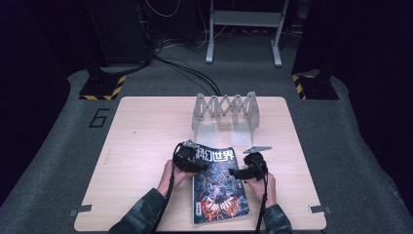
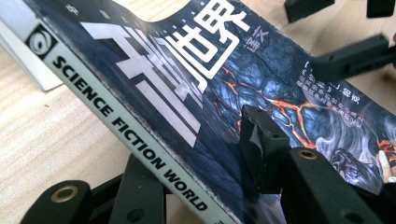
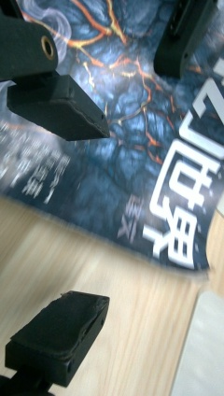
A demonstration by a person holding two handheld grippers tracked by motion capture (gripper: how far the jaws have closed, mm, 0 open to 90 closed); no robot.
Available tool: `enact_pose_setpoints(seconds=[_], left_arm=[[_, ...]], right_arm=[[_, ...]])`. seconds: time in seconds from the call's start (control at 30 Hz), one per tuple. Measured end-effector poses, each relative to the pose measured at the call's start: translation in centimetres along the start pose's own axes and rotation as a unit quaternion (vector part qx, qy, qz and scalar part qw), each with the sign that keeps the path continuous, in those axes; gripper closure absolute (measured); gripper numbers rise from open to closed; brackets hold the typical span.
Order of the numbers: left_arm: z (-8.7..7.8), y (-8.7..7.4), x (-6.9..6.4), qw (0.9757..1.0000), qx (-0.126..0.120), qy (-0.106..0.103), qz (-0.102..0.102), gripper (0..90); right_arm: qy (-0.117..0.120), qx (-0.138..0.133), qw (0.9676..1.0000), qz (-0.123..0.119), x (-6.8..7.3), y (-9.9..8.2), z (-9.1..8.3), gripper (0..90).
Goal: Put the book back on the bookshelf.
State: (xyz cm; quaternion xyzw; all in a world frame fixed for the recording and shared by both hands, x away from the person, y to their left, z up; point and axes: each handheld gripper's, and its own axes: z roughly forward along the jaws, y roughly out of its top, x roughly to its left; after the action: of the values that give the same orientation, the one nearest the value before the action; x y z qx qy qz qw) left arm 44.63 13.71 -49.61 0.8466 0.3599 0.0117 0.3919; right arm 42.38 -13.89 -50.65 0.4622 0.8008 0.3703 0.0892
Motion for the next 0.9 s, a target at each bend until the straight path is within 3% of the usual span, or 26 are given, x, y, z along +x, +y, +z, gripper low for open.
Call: enact_pose_setpoints(seconds=[0.13, 0.17, 0.2, 0.33, 0.57, 0.7, 0.77, 0.9], left_arm=[[-0.3, 0.1, -0.3, 1.0000, -0.007, -0.001, 0.004, 63.8], [-0.4, 0.2, -0.3, 0.9999, -0.010, -0.001, 0.007, 63.8], [-0.5, 0.2, -0.5, 0.9999, -0.014, 0.003, 0.007, 64.7], [-0.8, 0.4, -0.8, 0.9997, -0.019, 0.005, 0.013, 65.7], [-2.0, 0.7, -1.7, 0.9973, -0.056, 0.015, 0.046, 69.1], [-2.8, 0.7, -2.3, 0.9936, -0.082, 0.020, 0.075, 70.8], [-3.0, 0.7, -2.5, 0.9917, -0.094, 0.022, 0.084, 71.1], [-3.5, 0.6, -3.0, 0.9887, -0.109, 0.021, 0.101, 71.2]], right_arm=[[-0.025, -0.027, 0.9990, 0.025, -1.9, -1.0, -1.3, 13.5], [-0.025, -0.027, 0.9990, 0.025, -1.9, -1.0, -1.3, 13.5], [-0.022, -0.034, 0.9983, 0.042, -2.9, -1.6, -1.5, 13.4], [-0.011, -0.033, 0.9979, 0.054, -3.6, -2.2, -1.6, 13.8], [0.019, -0.024, 0.9984, 0.048, -3.0, -2.0, -1.2, 14.9], [0.040, -0.015, 0.9982, 0.042, -2.2, -1.3, -0.5, 16.2], [0.054, -0.010, 0.9982, 0.026, -1.8, -0.7, 0.2, 17.3], [0.076, -0.003, 0.9967, 0.029, -1.5, 0.2, 1.0, 18.4]])
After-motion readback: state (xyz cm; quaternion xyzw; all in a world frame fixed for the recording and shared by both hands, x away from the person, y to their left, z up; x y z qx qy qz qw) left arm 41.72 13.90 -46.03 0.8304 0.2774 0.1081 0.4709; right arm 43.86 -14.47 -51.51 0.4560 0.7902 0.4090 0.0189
